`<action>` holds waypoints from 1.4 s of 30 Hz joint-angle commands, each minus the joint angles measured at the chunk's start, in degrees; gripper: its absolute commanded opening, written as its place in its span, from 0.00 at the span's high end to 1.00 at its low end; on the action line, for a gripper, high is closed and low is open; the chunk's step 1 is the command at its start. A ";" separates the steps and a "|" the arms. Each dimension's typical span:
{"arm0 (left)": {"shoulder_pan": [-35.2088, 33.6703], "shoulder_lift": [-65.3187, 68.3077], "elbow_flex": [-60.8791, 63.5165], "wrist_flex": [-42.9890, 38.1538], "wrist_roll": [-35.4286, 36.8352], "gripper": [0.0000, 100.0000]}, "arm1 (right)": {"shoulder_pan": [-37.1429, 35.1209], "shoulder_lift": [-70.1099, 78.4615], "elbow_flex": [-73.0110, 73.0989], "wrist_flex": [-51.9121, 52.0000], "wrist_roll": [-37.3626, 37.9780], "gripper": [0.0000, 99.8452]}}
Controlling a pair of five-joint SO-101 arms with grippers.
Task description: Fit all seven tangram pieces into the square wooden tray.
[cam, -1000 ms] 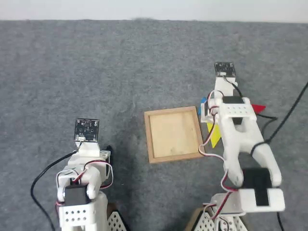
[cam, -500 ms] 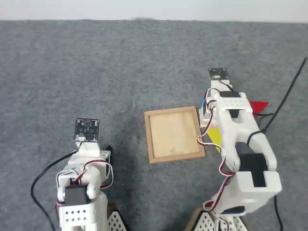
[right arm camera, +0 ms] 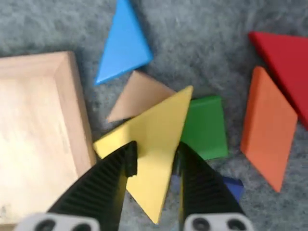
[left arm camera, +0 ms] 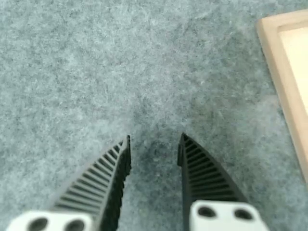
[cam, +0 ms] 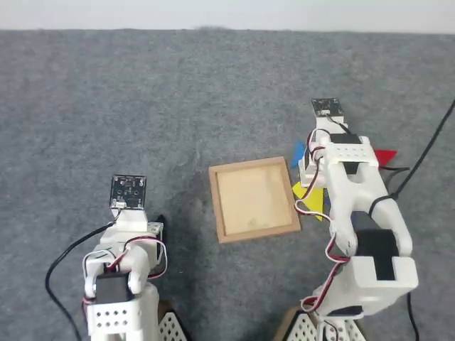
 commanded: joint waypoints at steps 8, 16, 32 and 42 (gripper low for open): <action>0.35 -0.62 -0.66 0.35 -0.53 0.85 | -0.75 -15.43 3.60 4.62 1.23 0.97; 0.35 -0.62 -0.66 0.35 -0.53 0.85 | -10.33 -18.86 6.51 2.95 0.79 0.77; 0.35 -0.62 -0.66 0.35 -0.53 0.85 | -8.40 -2.51 5.71 -3.74 -4.75 0.64; 0.35 -0.62 -0.66 0.35 -0.53 0.85 | -7.60 -1.89 5.01 -2.15 -4.75 0.78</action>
